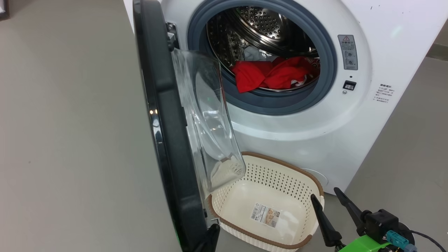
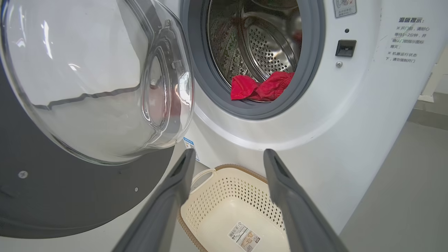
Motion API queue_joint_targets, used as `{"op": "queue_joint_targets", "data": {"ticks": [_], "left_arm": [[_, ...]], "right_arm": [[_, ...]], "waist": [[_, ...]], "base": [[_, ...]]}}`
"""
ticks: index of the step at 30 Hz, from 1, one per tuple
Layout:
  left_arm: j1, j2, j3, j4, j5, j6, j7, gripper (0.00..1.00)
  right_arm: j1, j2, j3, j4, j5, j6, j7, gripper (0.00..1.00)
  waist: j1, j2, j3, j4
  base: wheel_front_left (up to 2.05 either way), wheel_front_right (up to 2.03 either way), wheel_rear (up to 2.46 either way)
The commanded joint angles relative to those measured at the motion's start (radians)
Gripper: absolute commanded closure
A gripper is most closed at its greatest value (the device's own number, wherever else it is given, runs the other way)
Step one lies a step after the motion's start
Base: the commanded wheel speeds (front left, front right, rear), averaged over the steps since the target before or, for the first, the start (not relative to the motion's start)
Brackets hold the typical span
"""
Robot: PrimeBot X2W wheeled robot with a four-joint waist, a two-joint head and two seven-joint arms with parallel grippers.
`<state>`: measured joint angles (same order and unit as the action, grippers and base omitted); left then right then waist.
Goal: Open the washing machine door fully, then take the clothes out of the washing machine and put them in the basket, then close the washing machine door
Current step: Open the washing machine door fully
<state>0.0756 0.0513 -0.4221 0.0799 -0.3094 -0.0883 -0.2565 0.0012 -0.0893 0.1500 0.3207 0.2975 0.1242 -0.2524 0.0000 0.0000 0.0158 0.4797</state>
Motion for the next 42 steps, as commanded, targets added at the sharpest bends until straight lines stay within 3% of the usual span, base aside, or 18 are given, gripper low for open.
{"op": "queue_joint_targets", "data": {"ticks": [1, 29, 42], "left_arm": [[-0.052, -0.001, 0.034, -0.014, -0.017, 0.012, -0.005, 1.0], [0.019, -0.001, 0.203, -0.086, -0.02, 0.213, -0.005, 1.0], [-0.008, -0.001, 0.406, -0.039, -0.006, 0.236, -0.005, 1.0]], "right_arm": [[-0.02, -0.004, 0.026, -0.025, -0.006, 0.007, -0.009, 0.0], [-0.07, -0.023, 0.071, -0.015, 0.007, 0.007, -0.009, 0.0], [-0.073, -0.027, 0.062, -0.016, 0.003, 0.007, -0.009, 0.0]], "waist": [[0.0, 0.0, -0.002, 0.0], [0.0, 0.0, 0.031, 0.036], [0.0, 0.0, 0.04, 0.036]], "base": [[0.0, 0.0, 0.0], [0.0, 0.0, 0.0], [0.0, 0.0, 0.0]]}}
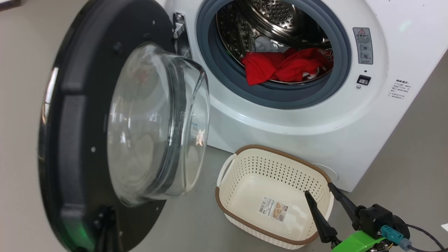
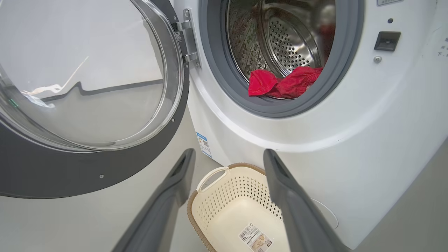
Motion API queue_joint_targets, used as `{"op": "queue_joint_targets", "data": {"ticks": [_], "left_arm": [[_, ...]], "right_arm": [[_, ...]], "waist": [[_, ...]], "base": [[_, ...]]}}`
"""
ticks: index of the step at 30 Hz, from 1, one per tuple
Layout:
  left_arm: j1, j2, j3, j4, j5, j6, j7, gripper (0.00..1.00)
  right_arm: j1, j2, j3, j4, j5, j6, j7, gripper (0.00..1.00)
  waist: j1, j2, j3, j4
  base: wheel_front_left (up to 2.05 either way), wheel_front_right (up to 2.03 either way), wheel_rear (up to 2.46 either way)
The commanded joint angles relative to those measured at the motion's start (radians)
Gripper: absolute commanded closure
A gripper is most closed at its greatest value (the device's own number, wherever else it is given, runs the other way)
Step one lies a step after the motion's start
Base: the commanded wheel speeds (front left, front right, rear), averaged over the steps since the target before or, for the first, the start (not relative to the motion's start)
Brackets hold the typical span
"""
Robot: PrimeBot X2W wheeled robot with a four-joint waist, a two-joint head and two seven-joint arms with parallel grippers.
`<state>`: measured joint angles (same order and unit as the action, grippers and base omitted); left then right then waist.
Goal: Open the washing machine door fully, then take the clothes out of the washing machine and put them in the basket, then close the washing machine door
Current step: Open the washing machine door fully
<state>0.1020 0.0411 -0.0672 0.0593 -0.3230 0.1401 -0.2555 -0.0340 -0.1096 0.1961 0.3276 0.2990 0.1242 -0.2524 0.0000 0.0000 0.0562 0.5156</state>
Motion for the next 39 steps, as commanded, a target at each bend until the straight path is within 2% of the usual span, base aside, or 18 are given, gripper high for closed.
{"op": "queue_joint_targets", "data": {"ticks": [1, 8, 15, 27, 39], "left_arm": [[-0.04, 0.009, 0.07, -0.012, 0.009, 0.005, -0.006, 1.0], [-0.088, 0.009, 0.172, 0.031, 0.025, -0.001, -0.006, 1.0], [-0.15, 0.017, 0.27, 0.101, 0.039, -0.026, -0.006, 1.0], [-0.263, 0.052, 0.434, 0.236, 0.11, -0.07, -0.006, 1.0], [-0.371, 0.093, 0.564, 0.329, 0.178, -0.082, -0.006, 1.0]], "right_arm": [[-0.037, -0.007, 0.014, -0.023, 0.001, 0.007, -0.009, 0.0], [-0.033, -0.003, 0.009, -0.026, -0.001, 0.007, -0.009, 0.0], [-0.028, -0.003, 0.002, -0.029, -0.004, 0.007, -0.009, 0.0], [-0.035, -0.012, 0.006, -0.036, -0.012, 0.007, -0.009, 0.0], [-0.057, -0.035, 0.017, -0.044, -0.015, 0.007, -0.009, 0.0]], "waist": [[0.0, 0.0, 0.0, 0.0], [0.0, 0.0, 0.001, -0.003], [0.0, 0.0, 0.002, -0.005], [0.0, 0.0, 0.024, -0.033], [0.0, 0.0, 0.075, -0.076]], "base": [[0.0, 0.0, 0.0], [0.0, 0.0, 0.0], [0.0, 0.0, 0.0], [0.0, 0.0, 0.0], [0.0, 0.0, 0.0]]}}
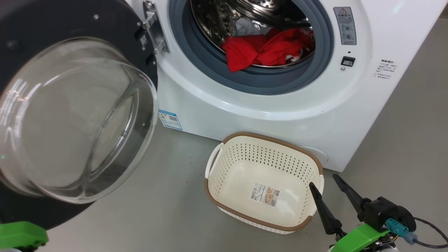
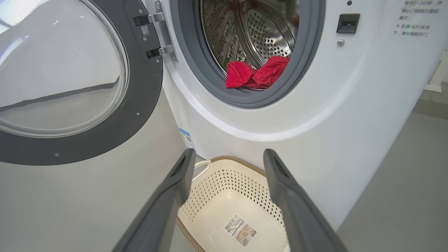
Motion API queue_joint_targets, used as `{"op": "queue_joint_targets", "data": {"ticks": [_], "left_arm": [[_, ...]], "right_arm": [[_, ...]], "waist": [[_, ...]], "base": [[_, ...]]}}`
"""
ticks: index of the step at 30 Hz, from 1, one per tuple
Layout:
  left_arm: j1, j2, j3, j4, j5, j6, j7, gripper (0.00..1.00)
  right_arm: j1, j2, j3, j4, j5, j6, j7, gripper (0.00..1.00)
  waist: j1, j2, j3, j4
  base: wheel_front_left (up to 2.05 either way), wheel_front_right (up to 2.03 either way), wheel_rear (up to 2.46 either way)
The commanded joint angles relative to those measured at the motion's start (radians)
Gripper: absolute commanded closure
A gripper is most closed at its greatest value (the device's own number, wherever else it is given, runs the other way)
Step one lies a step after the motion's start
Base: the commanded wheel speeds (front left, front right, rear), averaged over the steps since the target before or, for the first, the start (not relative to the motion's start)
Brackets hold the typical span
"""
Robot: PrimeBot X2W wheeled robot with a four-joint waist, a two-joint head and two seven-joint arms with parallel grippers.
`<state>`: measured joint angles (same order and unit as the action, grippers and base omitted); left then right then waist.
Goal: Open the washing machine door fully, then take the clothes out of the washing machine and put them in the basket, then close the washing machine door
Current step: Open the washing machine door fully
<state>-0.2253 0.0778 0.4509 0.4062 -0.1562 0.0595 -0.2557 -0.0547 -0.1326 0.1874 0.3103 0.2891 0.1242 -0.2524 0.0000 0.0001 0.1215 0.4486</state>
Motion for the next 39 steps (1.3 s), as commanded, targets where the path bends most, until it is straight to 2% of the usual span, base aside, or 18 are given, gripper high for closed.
{"op": "queue_joint_targets", "data": {"ticks": [1, 10, 22, 29, 39], "left_arm": [[-0.053, 0.061, 0.054, -0.01, 0.014, -0.003, -0.006, 1.0], [-0.125, 0.105, 0.131, 0.064, 0.033, -0.011, -0.006, 1.0], [-0.187, 0.14, 0.201, 0.161, 0.044, -0.051, -0.006, 1.0], [-0.182, 0.125, 0.208, 0.165, 0.071, -0.094, -0.006, 1.0], [-0.126, 0.061, 0.194, 0.102, 0.106, -0.136, -0.006, 1.0]], "right_arm": [[-0.039, -0.012, 0.026, -0.027, -0.006, 0.007, -0.009, 0.0], [-0.055, -0.019, 0.02, -0.028, -0.01, 0.007, -0.009, 0.0], [-0.076, -0.026, 0.024, -0.031, -0.013, 0.007, -0.009, 0.0], [-0.079, -0.02, 0.025, -0.029, -0.012, 0.007, -0.009, 0.0], [-0.072, -0.007, 0.014, -0.024, -0.01, 0.007, -0.009, 0.0]], "waist": [[0.0, -0.0001, 0.012, -0.011], [0.0, -0.0001, 0.041, -0.027], [0.0, -0.0001, 0.067, -0.04], [0.0, -0.0001, 0.064, -0.043], [0.0, -0.0001, 0.03, -0.04]], "base": [[0.0, 0.0, 0.0], [0.0, 0.0, 0.0], [0.0, 0.0, 0.0], [0.0, 0.0, 0.0], [0.0, 0.0, 0.0]]}}
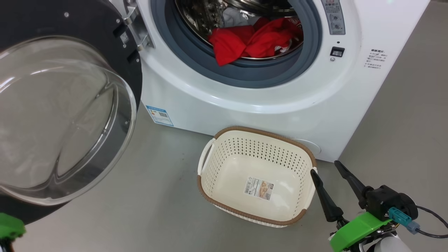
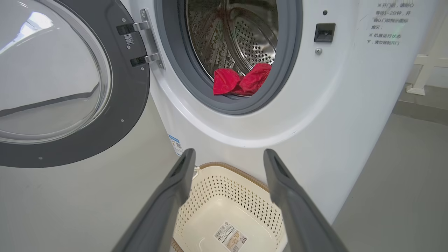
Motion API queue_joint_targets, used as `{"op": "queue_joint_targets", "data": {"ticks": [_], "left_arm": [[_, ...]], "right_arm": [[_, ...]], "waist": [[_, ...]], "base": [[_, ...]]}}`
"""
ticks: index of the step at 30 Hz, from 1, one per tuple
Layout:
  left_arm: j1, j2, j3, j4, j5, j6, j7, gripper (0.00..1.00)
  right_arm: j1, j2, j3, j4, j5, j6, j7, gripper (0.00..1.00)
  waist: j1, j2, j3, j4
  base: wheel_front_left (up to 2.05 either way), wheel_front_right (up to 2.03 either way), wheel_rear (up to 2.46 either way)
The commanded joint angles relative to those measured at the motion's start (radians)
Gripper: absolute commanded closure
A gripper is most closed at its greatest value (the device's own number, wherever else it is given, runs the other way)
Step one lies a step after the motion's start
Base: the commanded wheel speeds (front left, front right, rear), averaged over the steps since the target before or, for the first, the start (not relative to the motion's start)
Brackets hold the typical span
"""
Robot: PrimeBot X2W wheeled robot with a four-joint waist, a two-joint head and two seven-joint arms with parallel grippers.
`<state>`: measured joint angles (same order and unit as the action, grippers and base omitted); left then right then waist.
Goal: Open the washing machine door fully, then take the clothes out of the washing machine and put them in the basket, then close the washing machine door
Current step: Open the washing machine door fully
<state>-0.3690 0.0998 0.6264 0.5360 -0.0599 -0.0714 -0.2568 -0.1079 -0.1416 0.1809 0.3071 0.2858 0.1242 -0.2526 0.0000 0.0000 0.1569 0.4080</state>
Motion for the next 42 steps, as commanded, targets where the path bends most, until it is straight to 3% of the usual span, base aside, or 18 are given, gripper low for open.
{"op": "queue_joint_targets", "data": {"ticks": [1, 8, 15, 17, 22, 23, 24, 25, 26, 33, 42], "left_arm": [[0.029, 0.028, 0.015, -0.041, 0.013, -0.006, -0.005, 1.0], [0.125, -0.038, -0.03, -0.153, 0.011, -0.013, -0.005, 1.0], [0.24, -0.049, -0.166, -0.25, -0.072, -0.025, -0.005, 1.0], [0.273, -0.049, -0.222, -0.285, -0.096, -0.032, -0.005, 0.85], [0.342, -0.049, -0.319, -0.349, -0.12, -0.046, -0.005, 0.64], [0.352, -0.049, -0.337, -0.354, -0.126, -0.049, -0.005, 0.54], [0.36, -0.049, -0.35, -0.359, -0.127, -0.051, -0.005, 0.26], [0.36, -0.049, -0.35, -0.359, -0.127, -0.051, -0.005, 0.26], [0.365, -0.049, -0.362, -0.363, -0.133, -0.053, -0.005, 0.0], [0.378, -0.046, -0.447, -0.396, -0.126, -0.059, -0.005, 0.0], [0.394, -0.001, -0.551, -0.436, -0.178, -0.059, -0.005, 0.0]], "right_arm": [[-0.017, 0.004, 0.02, -0.021, -0.006, 0.007, -0.009, 0.0], [-0.007, 0.013, 0.016, -0.022, -0.002, 0.007, -0.009, 0.0], [0.017, 0.019, -0.008, -0.029, 0.01, 0.007, -0.009, 0.0], [0.025, 0.021, -0.018, -0.032, 0.009, 0.007, -0.009, 0.0], [0.041, 0.028, -0.043, -0.041, 0.008, 0.007, -0.009, 0.0], [0.044, 0.029, -0.048, -0.042, 0.008, 0.007, -0.009, 0.0], [0.046, 0.03, -0.054, -0.044, 0.008, 0.007, -0.009, 0.0], [0.046, 0.03, -0.054, -0.044, 0.008, 0.007, -0.009, 0.0], [0.049, 0.031, -0.06, -0.046, 0.008, 0.007, -0.009, 0.0], [0.064, 0.03, -0.111, -0.053, 0.003, 0.007, -0.009, 0.0], [0.075, 0.03, -0.158, -0.067, -0.001, 0.007, -0.009, 0.0]], "waist": [[0.0, 0.0, -0.009, 0.0], [0.0, 0.0, -0.034, -0.009], [0.0, 0.0, -0.062, -0.029], [0.0, 0.0, -0.069, -0.041], [0.0, 0.0, -0.08, -0.083], [0.0, 0.0, -0.083, -0.092], [0.0, 0.0, -0.083, -0.103], [0.0, 0.0, -0.083, -0.103], [0.0, 0.0, -0.084, -0.113], [0.0, 0.0, -0.086, -0.179], [0.0, 0.0, -0.078, -0.267]], "base": [[0.0, 0.0, 0.0], [0.0, 0.0, 0.0], [0.0, 0.0, 0.0], [0.0, 0.0, 0.0], [0.0, 0.0, 0.0], [0.0, 0.0, 0.0], [0.0, 0.0, 0.0], [0.0, 0.0, 0.0], [0.0, 0.0, 0.0], [0.0, 0.0, 0.0], [0.0, 0.0, 0.0]]}}
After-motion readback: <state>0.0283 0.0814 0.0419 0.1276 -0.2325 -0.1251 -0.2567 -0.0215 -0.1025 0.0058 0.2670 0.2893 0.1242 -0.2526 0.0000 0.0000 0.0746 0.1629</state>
